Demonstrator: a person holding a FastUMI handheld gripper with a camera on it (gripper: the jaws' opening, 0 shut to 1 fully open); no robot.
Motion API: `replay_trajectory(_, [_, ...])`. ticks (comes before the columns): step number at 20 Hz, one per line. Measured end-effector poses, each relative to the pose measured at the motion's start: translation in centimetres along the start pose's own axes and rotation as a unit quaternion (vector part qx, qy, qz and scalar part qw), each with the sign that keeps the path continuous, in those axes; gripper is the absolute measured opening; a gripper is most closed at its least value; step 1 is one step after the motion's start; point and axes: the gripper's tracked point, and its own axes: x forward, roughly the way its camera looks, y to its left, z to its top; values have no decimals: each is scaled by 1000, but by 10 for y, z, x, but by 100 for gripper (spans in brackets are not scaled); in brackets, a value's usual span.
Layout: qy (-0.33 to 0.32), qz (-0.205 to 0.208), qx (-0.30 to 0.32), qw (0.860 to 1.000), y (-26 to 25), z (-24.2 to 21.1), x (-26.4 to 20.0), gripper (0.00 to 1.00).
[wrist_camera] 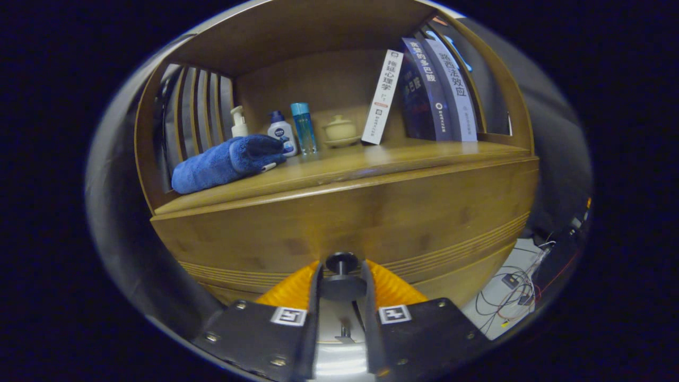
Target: Pull open the drawer, take out the items inside it, and place them on the countertop above the cabinet.
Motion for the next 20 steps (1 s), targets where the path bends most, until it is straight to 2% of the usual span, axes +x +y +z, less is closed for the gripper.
replay_trajectory(2, [5, -3, 0, 1000, 1, -1, -3, 35])
replay_trajectory(20, [4, -39, 14, 999, -2, -34, -101, 35])
